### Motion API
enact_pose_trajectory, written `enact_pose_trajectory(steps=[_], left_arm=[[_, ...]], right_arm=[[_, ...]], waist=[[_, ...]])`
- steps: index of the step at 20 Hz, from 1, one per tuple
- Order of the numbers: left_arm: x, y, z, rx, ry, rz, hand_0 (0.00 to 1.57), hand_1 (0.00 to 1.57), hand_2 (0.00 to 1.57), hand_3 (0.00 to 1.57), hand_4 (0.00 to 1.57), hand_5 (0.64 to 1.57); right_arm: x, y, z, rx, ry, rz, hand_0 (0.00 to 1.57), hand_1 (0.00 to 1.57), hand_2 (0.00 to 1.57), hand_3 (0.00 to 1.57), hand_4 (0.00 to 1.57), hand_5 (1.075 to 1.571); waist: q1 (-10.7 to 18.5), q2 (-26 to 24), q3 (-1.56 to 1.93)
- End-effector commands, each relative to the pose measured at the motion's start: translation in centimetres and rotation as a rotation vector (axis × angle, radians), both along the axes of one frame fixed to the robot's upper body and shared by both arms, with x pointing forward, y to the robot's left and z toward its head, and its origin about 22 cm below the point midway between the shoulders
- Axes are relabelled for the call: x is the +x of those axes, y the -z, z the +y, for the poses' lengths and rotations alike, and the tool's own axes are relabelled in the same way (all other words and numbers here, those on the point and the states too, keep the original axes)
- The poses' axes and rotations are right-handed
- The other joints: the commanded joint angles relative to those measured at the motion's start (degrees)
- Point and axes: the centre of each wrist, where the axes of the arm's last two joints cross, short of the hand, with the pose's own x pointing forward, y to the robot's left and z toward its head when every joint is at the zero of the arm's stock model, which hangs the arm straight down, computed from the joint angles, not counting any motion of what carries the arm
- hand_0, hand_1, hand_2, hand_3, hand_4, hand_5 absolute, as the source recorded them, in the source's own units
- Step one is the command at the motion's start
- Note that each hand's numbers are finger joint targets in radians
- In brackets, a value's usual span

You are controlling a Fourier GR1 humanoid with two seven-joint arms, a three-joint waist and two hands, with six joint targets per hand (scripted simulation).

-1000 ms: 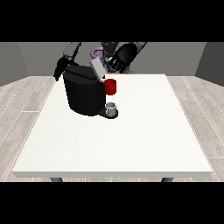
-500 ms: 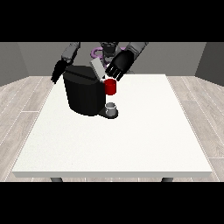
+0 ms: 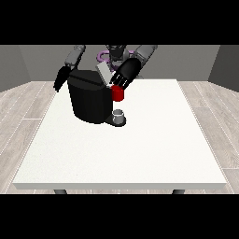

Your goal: Insert the coffee pod into the coffee machine and close the lid

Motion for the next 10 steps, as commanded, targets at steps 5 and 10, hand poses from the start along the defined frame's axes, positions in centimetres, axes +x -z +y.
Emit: enact_pose_trajectory(steps=[5,10], left_arm=[[-0.1,-2.3,0.7,0.005,-0.007,-0.041,1.22,1.22,1.26,1.2,0.42,1.571],[0.0,-0.8,1.0,-0.01,-0.016,-0.054,1.21,1.21,1.24,1.21,0.36,1.571]], right_arm=[[-0.2,0.6,0.3,0.0,0.005,-0.026,0.0,0.0,0.0,0.0,0.1,1.571],[-0.3,0.5,-0.8,-0.003,-0.006,0.005,0.0,0.0,0.0,0.0,0.0,1.571]], waist=[[-0.72,0.92,0.01],[-1.01,0.82,0.01]])
